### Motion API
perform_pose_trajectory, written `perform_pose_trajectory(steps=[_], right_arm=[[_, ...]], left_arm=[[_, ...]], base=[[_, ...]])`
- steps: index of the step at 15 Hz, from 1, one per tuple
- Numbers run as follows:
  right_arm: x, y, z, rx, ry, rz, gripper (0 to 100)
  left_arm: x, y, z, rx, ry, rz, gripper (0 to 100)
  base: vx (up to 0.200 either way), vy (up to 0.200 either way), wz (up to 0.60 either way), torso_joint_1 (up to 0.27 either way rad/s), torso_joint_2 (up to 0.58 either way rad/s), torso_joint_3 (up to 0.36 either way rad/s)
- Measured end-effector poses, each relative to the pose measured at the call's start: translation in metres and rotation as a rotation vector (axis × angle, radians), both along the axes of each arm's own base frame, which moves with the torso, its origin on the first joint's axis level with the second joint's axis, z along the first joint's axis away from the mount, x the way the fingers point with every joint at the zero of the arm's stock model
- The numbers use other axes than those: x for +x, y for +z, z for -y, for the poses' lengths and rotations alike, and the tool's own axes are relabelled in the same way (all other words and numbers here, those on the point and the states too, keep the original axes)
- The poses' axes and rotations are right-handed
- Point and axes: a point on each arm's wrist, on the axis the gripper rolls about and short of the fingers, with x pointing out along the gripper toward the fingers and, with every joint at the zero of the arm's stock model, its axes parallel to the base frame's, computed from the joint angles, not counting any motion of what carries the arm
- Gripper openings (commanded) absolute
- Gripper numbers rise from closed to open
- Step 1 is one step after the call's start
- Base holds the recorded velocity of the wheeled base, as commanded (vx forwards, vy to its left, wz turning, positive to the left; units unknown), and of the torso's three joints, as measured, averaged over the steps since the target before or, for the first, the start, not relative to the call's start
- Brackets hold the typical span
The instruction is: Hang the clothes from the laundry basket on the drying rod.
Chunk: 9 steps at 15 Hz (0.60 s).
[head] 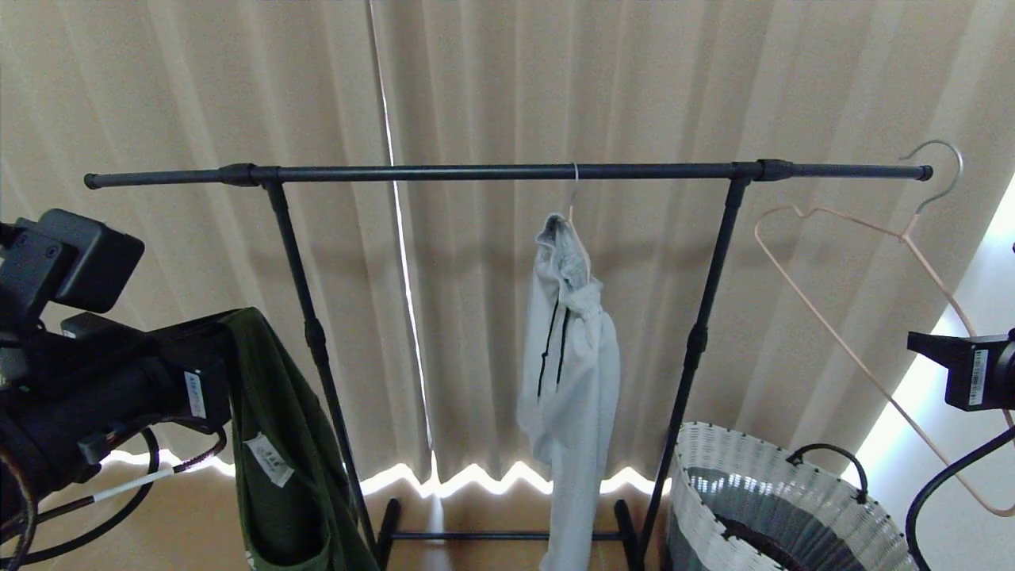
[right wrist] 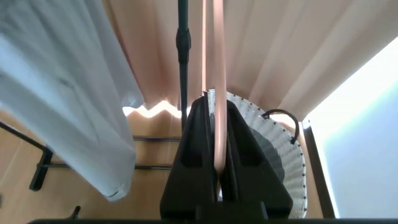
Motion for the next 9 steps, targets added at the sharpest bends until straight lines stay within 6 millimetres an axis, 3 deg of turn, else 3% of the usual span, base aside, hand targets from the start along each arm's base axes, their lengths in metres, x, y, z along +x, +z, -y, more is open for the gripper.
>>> perform_pose_trajectory(steps=[4,9], right_arm=[[-0.008,-0.007,-0.001,-0.002,0.004,-0.032,0],[-0.039,-0.005,-0.017,-0.003,0.117,-0.073,0]], left_arm=[[0.001,0.001,0.0,0.012,0.018,0.005,0],[0.014,0.004,0.005,0.031,0.093,-0.002,0]], base=[[0.0,0.0,0.0,0.0,0.0,0.0],[0.0,0.0,0.0,0.0,0.0,0.0]])
